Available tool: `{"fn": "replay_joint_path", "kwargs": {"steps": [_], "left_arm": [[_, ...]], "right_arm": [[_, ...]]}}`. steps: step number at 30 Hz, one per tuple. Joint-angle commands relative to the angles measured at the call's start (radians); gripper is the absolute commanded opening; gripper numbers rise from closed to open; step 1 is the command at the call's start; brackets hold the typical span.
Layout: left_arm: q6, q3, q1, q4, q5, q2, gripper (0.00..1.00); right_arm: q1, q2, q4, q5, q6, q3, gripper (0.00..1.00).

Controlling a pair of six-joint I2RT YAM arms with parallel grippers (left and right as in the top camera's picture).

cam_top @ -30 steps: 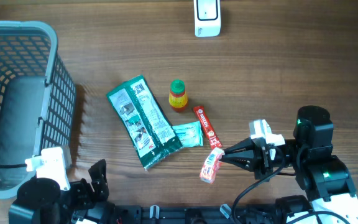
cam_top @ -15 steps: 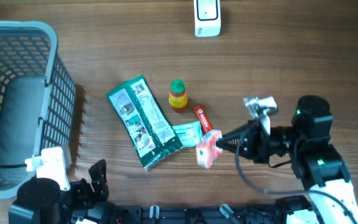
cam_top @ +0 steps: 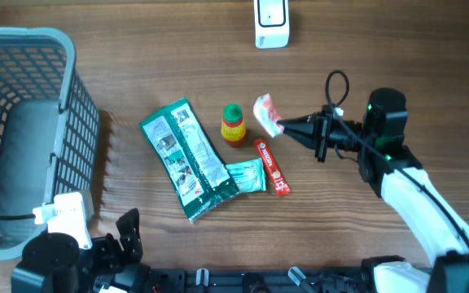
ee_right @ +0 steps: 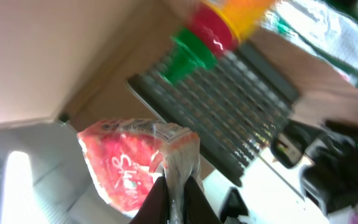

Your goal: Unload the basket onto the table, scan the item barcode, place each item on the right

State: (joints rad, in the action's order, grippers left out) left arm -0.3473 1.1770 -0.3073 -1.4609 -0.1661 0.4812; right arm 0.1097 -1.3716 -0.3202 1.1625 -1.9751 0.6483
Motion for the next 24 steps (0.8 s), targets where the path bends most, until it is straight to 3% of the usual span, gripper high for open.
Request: {"fn": "replay_joint_path", "kwargs": {"steps": [1,9,12,17,24], "left_arm": [[-0.009,-0.001,0.005,0.001,0.002,0.002,1.00],[-0.009,-0.001,0.005,0.001,0.002,0.002,1.00],[-0.009,-0.001,0.005,0.001,0.002,0.002,1.00],[-0.009,-0.001,0.005,0.001,0.002,0.002,1.00],[-0.009,-0.001,0.005,0.001,0.002,0.002,1.00]], "right_arm": [[-0.046,-0.242,-0.139,-0.019,-0.097,0.088,0.04],[-0.048,-0.668,-0.130,-0.062,-0.097,0.568,0.04],[-0.048,-0.764,0.047,-0.150,-0.096,0.752,0.05],[-0.048,-0.920,0.096,-0.294,-0.097,1.011,0.05],[-0.038,-1.144,0.107,-0.271,-0.097,1.258,0.05]]}}
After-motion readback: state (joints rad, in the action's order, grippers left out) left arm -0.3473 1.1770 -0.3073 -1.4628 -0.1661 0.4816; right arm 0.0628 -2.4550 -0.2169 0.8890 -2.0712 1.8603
